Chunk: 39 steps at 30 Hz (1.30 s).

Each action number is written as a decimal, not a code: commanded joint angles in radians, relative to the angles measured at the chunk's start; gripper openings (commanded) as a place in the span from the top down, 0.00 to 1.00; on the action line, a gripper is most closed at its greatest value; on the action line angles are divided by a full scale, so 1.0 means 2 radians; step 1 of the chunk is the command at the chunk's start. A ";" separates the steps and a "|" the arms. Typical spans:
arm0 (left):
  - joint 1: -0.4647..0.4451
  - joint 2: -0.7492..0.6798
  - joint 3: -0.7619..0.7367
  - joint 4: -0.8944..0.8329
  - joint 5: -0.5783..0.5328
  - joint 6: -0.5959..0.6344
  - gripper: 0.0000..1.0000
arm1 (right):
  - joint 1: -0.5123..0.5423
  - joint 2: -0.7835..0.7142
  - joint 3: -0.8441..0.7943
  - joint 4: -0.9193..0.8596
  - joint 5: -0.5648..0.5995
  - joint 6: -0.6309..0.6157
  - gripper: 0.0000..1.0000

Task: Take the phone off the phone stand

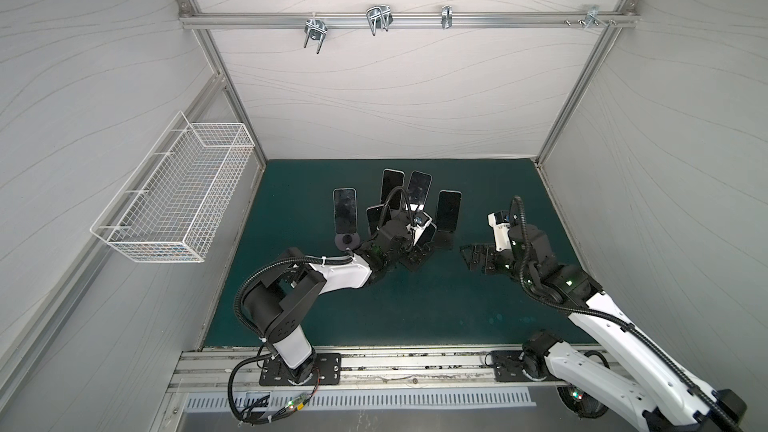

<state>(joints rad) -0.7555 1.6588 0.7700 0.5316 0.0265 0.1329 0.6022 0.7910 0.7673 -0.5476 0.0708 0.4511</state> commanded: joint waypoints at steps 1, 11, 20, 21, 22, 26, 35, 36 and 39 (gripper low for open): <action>-0.001 -0.017 0.009 0.020 0.003 0.000 0.23 | -0.003 -0.005 0.008 0.005 0.002 0.008 0.01; -0.001 -0.019 0.008 0.015 -0.011 0.005 0.12 | -0.003 -0.010 0.019 -0.009 0.008 0.003 0.01; -0.001 -0.023 0.014 0.012 -0.010 0.006 0.13 | -0.004 -0.012 0.024 -0.011 0.012 -0.001 0.01; -0.001 -0.025 0.014 0.011 -0.007 0.006 0.14 | -0.004 -0.012 0.024 -0.011 0.011 0.000 0.01; -0.001 -0.028 0.014 0.011 -0.004 0.006 0.14 | -0.004 -0.013 0.023 -0.011 0.010 0.001 0.01; -0.001 -0.034 0.017 0.004 -0.004 0.007 0.13 | -0.004 -0.016 0.018 -0.011 0.010 0.006 0.01; -0.002 -0.031 0.028 -0.006 -0.008 0.008 0.15 | -0.004 -0.022 0.021 -0.009 0.014 0.002 0.01; -0.001 -0.030 0.029 -0.005 -0.009 0.007 0.16 | -0.004 -0.022 0.021 -0.009 0.015 0.002 0.01; -0.001 -0.029 0.030 -0.005 -0.007 0.008 0.19 | -0.004 -0.022 0.021 -0.010 0.015 0.002 0.01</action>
<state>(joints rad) -0.7555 1.6108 0.7879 0.5053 0.0139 0.1333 0.5995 0.7597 0.7898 -0.5579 0.0883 0.4557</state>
